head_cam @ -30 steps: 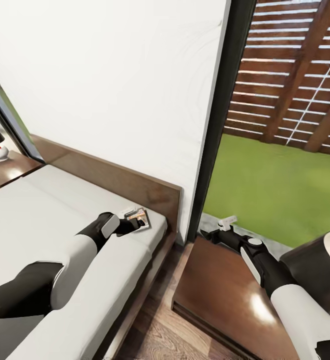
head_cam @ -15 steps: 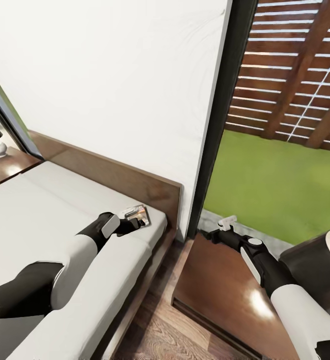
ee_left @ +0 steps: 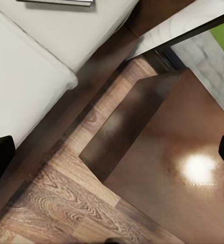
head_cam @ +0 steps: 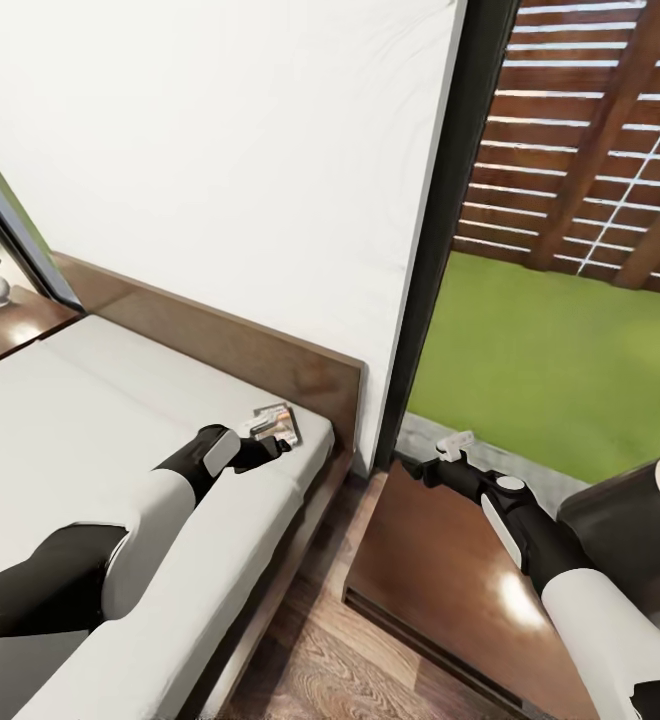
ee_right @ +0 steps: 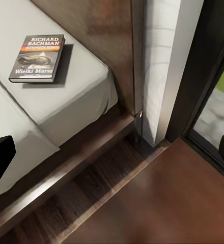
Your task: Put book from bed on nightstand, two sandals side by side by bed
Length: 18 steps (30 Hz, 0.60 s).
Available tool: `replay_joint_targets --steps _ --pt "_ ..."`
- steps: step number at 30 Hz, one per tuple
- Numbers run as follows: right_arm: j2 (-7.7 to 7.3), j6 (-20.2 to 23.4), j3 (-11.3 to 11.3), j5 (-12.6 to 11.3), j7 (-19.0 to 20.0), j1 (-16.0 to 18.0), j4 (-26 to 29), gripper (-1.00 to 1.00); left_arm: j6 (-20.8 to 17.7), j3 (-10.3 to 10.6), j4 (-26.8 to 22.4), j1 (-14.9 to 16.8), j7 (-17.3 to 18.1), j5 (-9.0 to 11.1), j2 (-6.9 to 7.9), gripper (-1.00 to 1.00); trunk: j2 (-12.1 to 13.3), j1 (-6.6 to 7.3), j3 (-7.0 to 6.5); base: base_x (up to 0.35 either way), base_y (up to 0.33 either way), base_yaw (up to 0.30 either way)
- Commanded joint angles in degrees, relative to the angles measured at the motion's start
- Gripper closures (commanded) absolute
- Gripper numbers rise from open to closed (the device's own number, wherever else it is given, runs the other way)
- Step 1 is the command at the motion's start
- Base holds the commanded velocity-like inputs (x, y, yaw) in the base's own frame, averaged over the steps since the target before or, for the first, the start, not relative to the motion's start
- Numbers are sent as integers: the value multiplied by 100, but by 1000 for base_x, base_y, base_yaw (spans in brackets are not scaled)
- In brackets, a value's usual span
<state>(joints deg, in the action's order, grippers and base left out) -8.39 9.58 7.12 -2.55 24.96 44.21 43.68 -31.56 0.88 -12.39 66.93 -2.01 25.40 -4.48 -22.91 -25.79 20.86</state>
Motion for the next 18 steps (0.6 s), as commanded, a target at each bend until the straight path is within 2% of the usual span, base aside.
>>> replay_joint_targets --steps 1,9,18 --pt "-2 0 0 0 0 0 -1 -100 -2 0 0 1 -1 0 0 -100 -1 0 9 0 0 0" --pt "-1 0 0 0 0 0 -1 -100 -2 0 0 -3 0 0 0 -100 -1 0 80 0 0 0" --pt "-4 0 0 0 7 0 0 -100 -5 0 0 -2 1 0 0 -100 -1 0 84 0 0 0"
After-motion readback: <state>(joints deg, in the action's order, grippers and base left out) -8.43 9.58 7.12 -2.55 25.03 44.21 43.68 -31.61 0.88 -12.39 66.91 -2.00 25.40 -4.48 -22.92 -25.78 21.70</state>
